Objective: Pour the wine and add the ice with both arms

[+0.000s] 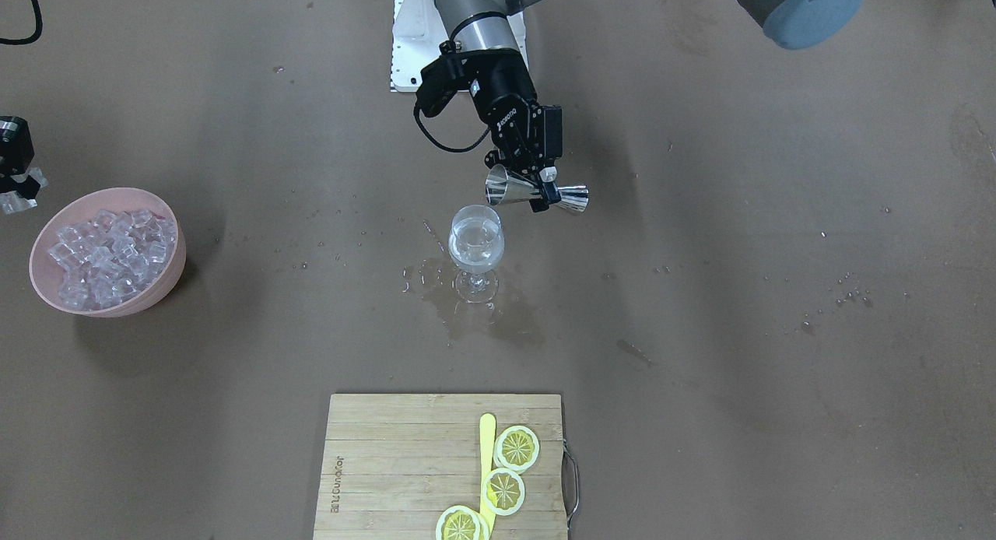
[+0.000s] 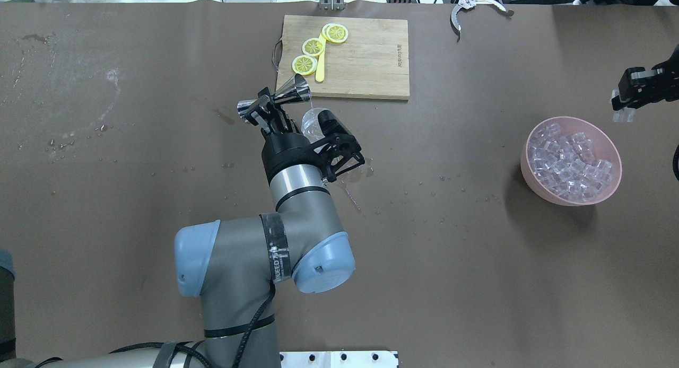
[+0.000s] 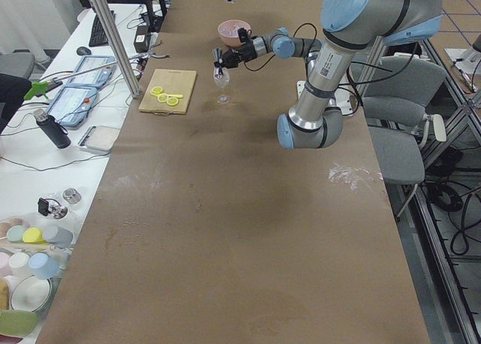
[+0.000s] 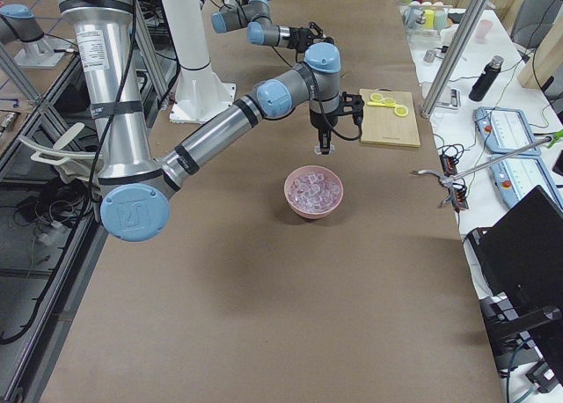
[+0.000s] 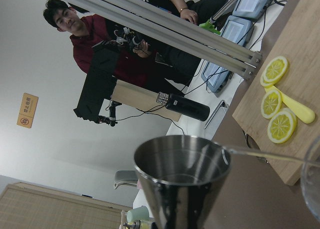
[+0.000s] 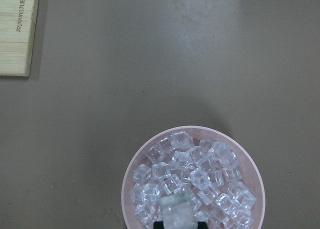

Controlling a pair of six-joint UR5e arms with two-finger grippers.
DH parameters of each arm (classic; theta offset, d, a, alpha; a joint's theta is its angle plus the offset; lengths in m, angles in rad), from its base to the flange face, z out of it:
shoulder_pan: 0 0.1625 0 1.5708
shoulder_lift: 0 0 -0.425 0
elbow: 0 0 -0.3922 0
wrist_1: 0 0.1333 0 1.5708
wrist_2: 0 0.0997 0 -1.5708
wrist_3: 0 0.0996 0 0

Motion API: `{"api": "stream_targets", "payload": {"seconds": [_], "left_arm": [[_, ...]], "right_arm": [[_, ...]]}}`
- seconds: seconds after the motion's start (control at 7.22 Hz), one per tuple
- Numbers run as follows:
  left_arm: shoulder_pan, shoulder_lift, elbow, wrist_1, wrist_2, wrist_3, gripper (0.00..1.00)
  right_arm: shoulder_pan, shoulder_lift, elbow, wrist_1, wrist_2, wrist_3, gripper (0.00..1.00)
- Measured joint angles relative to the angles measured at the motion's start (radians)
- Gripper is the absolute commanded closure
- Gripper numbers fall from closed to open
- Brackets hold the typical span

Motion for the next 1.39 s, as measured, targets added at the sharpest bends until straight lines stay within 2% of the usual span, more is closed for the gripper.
{"api": "stream_targets", "payload": {"seconds": [0.28,0.55,0.83,0.97,1.11,1.39], "left_arm": [[-0.029,0.019,-0.130,-0.038,-0.133,-0.016,1.00],[-0.165,0.114,-0.197,-0.158,-0.349,-0.005,1.00],[-0.380,0.278,-0.204,-0.393,-0.636,0.031,1.00],[-0.478,0.384,-0.181,-0.554,-0.772,0.050,1.00],[-0.552,0.476,-0.129,-0.734,-0.871,0.067,1.00],[-0.636,0.582,-0.006,-1.049,-0.978,0.077,1.00]], "right_arm": [[0.003,0.071,0.023,-0.117,-0.001,0.006,1.00],[-0.020,0.170,0.023,-0.227,0.004,0.068,1.00],[-0.074,0.238,0.007,-0.246,0.007,0.224,1.00],[-0.099,0.277,-0.006,-0.246,0.008,0.310,1.00],[-0.114,0.313,-0.025,-0.246,0.012,0.380,1.00],[-0.141,0.385,-0.072,-0.243,0.020,0.488,1.00]]}}
